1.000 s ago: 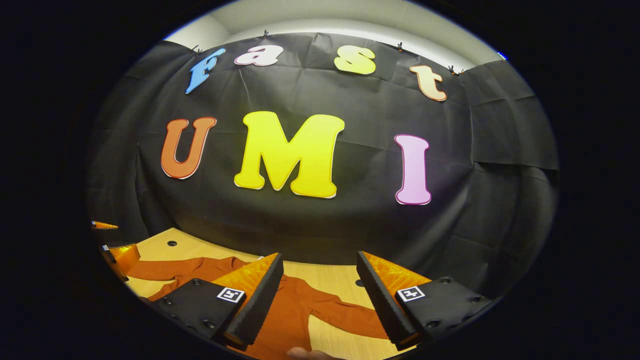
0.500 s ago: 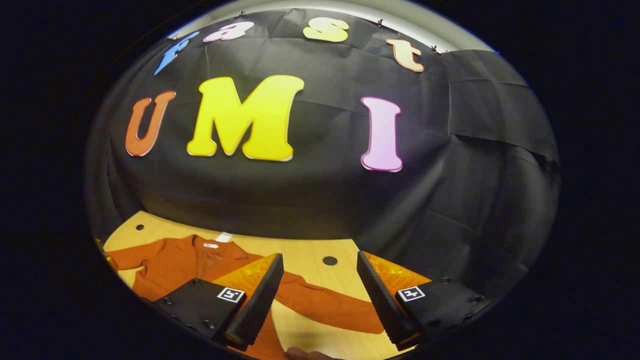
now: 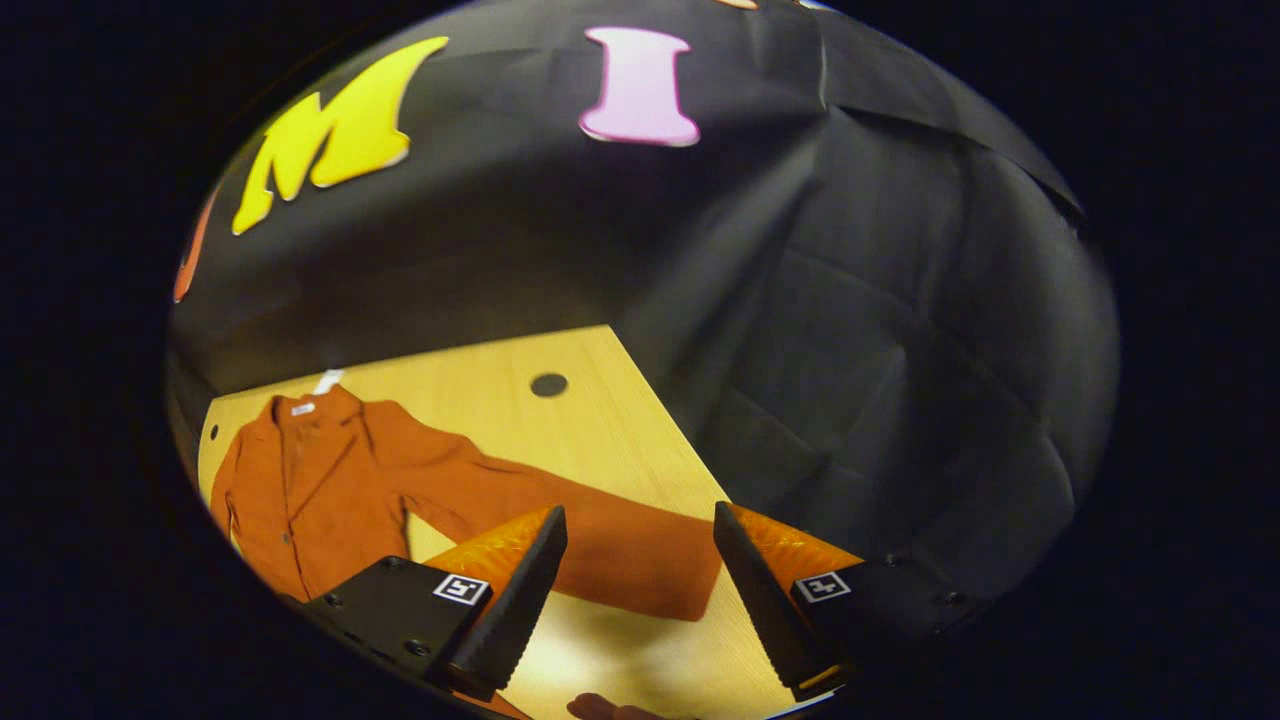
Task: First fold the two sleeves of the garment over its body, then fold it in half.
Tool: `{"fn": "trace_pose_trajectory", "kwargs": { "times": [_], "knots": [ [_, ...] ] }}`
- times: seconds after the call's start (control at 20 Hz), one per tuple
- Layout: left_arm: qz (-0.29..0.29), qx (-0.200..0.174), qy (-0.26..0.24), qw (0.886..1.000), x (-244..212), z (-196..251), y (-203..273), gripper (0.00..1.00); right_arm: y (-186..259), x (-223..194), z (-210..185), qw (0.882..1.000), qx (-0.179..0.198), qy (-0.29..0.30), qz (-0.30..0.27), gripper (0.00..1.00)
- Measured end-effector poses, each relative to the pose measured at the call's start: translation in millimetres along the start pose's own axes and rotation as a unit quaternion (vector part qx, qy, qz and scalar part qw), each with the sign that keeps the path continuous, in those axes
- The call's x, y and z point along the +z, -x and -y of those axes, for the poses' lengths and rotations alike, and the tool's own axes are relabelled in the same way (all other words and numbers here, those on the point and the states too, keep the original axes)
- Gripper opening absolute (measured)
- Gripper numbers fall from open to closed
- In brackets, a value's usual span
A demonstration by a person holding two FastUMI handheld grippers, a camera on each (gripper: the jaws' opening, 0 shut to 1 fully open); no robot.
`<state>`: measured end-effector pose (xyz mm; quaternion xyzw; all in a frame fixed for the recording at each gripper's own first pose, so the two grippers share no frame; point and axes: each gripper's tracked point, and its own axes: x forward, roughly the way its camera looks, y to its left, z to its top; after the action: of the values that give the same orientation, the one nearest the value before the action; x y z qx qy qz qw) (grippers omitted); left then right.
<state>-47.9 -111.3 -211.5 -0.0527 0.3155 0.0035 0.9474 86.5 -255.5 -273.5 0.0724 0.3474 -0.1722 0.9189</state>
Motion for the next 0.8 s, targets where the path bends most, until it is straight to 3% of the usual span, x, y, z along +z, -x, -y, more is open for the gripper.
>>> {"fn": "trace_pose_trajectory", "kwargs": {
  "times": [0.15, 0.25, 0.35, 0.4, 0.5, 0.6, 0.7, 0.8],
  "knots": [
    [-0.063, -0.024, -0.001, 0.998, -35, 16, -8, 0.99, -39, -35, 28, 0.996, -0.024, -0.038, -0.078, 0.95],
    [-0.108, -0.025, 0.05, 0.993, -55, 23, -9, 0.99, -62, -53, 36, 0.991, -0.031, -0.05, -0.117, 0.95],
    [-0.168, -0.028, 0.122, 0.978, -76, 31, -8, 0.99, -74, -72, 41, 0.986, -0.03, -0.06, -0.156, 0.95],
    [-0.211, -0.034, 0.151, 0.965, -90, 37, -2, 1.0, -78, -79, 42, 0.982, -0.03, -0.065, -0.175, 0.95],
    [-0.255, -0.027, 0.185, 0.949, -99, 43, 8, 0.99, -83, -86, 38, 0.975, -0.022, -0.084, -0.207, 0.95],
    [-0.246, -0.007, 0.175, 0.953, -96, 43, 8, 1.0, -86, -93, 33, 0.961, 0.002, -0.126, -0.246, 0.92],
    [-0.23, 0.012, 0.148, 0.962, -87, 38, 7, 0.99, -87, -101, 35, 0.944, 0.002, -0.155, -0.29, 0.93],
    [-0.222, 0.019, 0.141, 0.965, -81, 35, 4, 0.99, -99, -100, 34, 0.941, -0.004, -0.157, -0.301, 0.91]
  ]
}}
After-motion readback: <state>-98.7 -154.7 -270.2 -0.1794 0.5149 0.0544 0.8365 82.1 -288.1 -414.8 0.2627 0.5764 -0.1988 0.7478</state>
